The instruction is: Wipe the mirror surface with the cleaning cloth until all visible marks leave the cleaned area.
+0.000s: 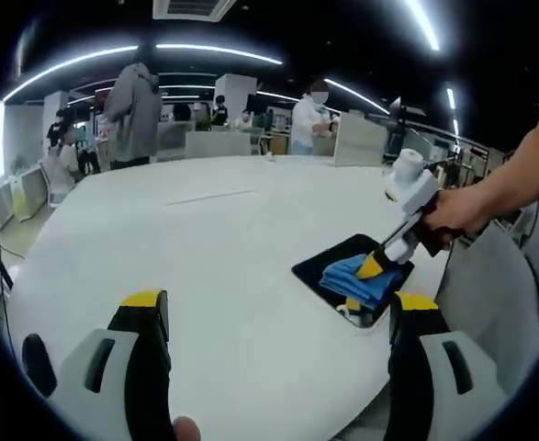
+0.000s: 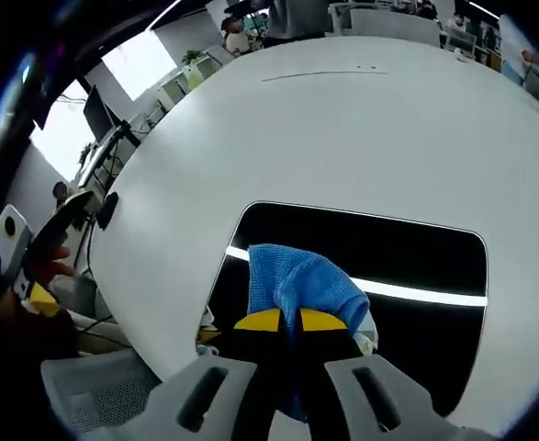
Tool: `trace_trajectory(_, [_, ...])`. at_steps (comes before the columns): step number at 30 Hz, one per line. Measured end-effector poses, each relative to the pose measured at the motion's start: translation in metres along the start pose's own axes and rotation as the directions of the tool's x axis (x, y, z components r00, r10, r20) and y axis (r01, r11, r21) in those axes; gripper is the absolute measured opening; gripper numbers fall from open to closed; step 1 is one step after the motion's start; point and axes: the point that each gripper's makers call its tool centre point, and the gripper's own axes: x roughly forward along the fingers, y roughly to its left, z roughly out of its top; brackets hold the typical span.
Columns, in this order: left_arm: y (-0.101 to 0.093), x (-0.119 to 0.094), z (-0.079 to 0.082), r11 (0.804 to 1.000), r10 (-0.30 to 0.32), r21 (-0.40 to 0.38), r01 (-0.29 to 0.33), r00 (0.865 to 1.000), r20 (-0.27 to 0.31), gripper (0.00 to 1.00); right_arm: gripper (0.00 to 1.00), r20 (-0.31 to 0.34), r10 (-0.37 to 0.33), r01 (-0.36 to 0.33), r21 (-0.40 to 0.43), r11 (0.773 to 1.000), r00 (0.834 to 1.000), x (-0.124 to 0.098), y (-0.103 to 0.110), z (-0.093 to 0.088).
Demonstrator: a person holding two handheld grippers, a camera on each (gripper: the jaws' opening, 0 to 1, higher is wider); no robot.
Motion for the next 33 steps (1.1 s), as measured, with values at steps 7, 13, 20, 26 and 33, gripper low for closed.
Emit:
trace_trajectory(7, [-0.001,-0.002,0.003,1.0,-0.012,-0.026,0.012,1.0,0.015,0.99,0.0,-0.018,0.002,-0.002,0.001,1.0,1.0,-0.005,0.003,-0.01])
trace_trajectory(13, [0.003,-0.004,0.003,1.0,0.018,-0.022,-0.018,1.0,0.009,0.99,0.0,-0.025,0.016,-0.016,0.012,1.0,1.0,-0.008,0.004,-0.017])
trace_trajectory(20, [-0.001,-0.006,0.001,1.0,0.022,-0.015,-0.022,1.0,0.001,0.99,0.0,-0.022,0.031,-0.03,0.02,0.999,0.999,-0.01,0.007,-0.023])
trace_trajectory(26, [-0.005,-0.006,-0.003,1.0,0.017,-0.01,-0.017,1.0,-0.007,0.99,0.0,-0.028,0.04,-0.039,0.013,0.999,0.999,-0.012,0.01,-0.029])
trace_trajectory(33, [-0.022,-0.013,-0.016,1.0,-0.006,0.002,0.006,1.0,-0.026,0.99,0.0,-0.025,0.048,-0.048,0.011,0.999,0.999,-0.013,0.013,-0.032])
